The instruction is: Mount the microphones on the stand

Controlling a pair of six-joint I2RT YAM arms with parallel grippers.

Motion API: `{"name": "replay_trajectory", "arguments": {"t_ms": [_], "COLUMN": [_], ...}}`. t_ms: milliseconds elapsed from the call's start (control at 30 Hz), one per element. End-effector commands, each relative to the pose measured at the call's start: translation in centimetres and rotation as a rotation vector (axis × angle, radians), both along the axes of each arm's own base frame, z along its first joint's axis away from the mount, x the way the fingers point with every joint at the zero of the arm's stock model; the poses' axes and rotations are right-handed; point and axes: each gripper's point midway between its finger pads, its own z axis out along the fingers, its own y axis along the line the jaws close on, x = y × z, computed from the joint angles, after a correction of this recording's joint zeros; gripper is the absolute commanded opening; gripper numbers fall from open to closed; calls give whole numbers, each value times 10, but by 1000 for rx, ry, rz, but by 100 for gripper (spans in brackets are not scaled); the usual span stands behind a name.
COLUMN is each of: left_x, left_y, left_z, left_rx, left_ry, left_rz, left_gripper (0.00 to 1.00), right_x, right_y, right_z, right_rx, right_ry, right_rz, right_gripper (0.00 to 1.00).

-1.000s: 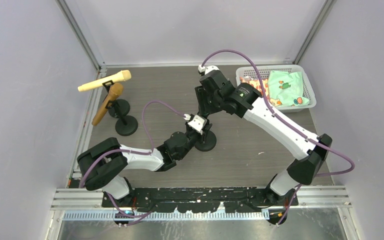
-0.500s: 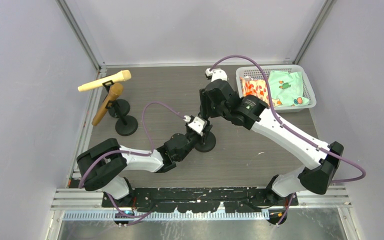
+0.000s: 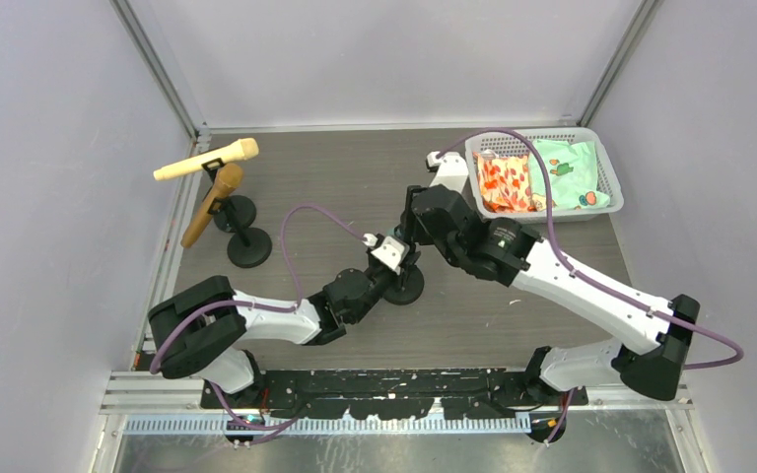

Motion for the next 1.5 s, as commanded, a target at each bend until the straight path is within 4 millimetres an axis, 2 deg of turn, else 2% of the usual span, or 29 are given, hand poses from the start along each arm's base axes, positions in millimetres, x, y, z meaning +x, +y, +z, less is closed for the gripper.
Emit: {"name": "replay_trajectory", "arguments": {"t_ms": [0, 400, 633, 733, 867, 967, 1133, 1267, 1467], "left_x": [13, 14, 9, 5, -6, -16, -32, -42, -41], "left_y": [15, 14, 11, 11, 12, 11, 12, 12, 16], "left_z": [-10, -16, -18, -18, -18, -19, -21, -24, -27], "left_rx": [3, 0, -1, -11, -39, -57, -87, -108, -123], "left_ry": [69, 88, 93, 95, 96, 105, 122, 140, 145], "left_rz": [94, 99, 69, 44, -8, -61, -133, -180, -162], "left_gripper": [0, 0, 1, 15, 48, 59, 68, 68, 68], "right_x": [-59, -67, -75, -77, -78, -81, -85, -88, -86], "right_y": [-8, 9, 25, 27, 25, 25, 25, 23, 22], "right_z": [-71, -47, -32, -26, -20, -19, -15, -13, -14], "right_rx": [-202, -80, -20, -16, -34, -47, -27, -9, -6], "right_ry": [160, -17, 4, 14, -10, -22, -52, -65, -66], "right_rz": [130, 124, 158, 171, 209, 264, 316, 331, 314], "right_gripper": [1, 2, 8, 8, 5, 5, 3, 2, 4]}}
